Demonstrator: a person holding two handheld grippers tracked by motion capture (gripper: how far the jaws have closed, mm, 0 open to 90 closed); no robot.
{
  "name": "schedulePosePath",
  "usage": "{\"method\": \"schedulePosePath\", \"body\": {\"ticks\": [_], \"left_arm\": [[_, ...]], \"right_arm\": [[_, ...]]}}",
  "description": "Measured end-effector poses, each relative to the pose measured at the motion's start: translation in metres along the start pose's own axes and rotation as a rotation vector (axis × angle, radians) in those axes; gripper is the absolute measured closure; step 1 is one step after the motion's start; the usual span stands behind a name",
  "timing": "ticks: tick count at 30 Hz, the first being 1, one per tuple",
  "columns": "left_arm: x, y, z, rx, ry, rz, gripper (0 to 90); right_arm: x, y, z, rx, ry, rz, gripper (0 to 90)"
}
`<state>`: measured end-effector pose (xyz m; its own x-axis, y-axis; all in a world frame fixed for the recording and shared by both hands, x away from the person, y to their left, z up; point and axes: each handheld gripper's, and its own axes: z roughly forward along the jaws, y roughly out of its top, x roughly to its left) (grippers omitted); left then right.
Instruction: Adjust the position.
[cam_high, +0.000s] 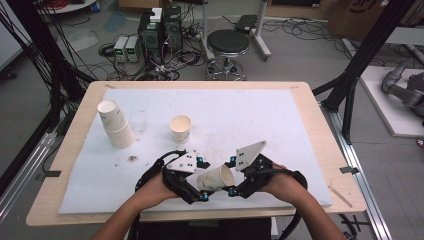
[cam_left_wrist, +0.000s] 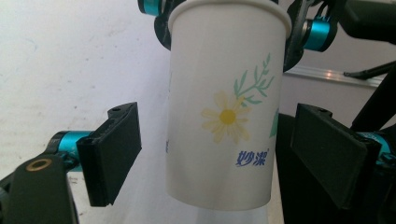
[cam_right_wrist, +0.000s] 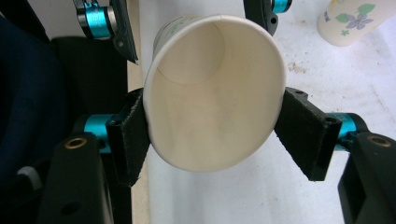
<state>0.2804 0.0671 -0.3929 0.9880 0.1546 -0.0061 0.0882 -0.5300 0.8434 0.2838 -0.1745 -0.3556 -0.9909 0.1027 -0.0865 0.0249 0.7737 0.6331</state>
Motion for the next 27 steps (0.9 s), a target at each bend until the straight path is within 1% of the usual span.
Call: {"method": "schedulePosePath", "body": {"ticks": [3,6,11,14,16,17,19,22,26,27], "left_arm": [[0.001,0.000,0.002,0.017,0.012,0.002,17.0],[0.001,0.001,0.003,0.026,0.013,0.004,17.1],[0.001,0.002,0.007,0.045,0.008,0.006,18.4],[0.001,0.002,0.009,0.047,-0.002,-0.006,19.2],[0.001,0.002,0.011,0.057,-0.007,-0.013,20.0],[0.001,0.002,0.012,0.059,-0.008,-0.014,20.2],[0.002,0.002,0.013,0.070,-0.007,-0.015,20.8],[0.003,0.002,0.014,0.078,-0.016,-0.016,22.4],[0.003,0.002,0.017,0.083,-0.030,-0.018,25.9],[0.003,0.002,0.017,0.078,-0.032,-0.027,27.0]], "right_arm": [[0.000,0.006,0.001,0.035,-0.002,-0.015,31.1],[-0.001,0.011,0.001,0.073,-0.006,-0.031,31.0],[-0.002,0.017,0.003,0.116,-0.002,-0.045,31.1],[-0.002,0.020,0.005,0.134,-0.003,-0.054,31.1],[-0.002,0.021,0.006,0.148,-0.005,-0.061,31.0],[-0.003,0.022,0.007,0.160,-0.007,-0.068,31.0],[-0.002,0.022,0.007,0.183,-0.008,-0.063,31.1],[-0.003,0.024,0.008,0.197,-0.003,-0.070,31.0],[-0.003,0.025,0.009,0.201,0.006,-0.074,31.0],[-0.003,0.025,0.009,0.203,0.006,-0.073,31.0]]}}
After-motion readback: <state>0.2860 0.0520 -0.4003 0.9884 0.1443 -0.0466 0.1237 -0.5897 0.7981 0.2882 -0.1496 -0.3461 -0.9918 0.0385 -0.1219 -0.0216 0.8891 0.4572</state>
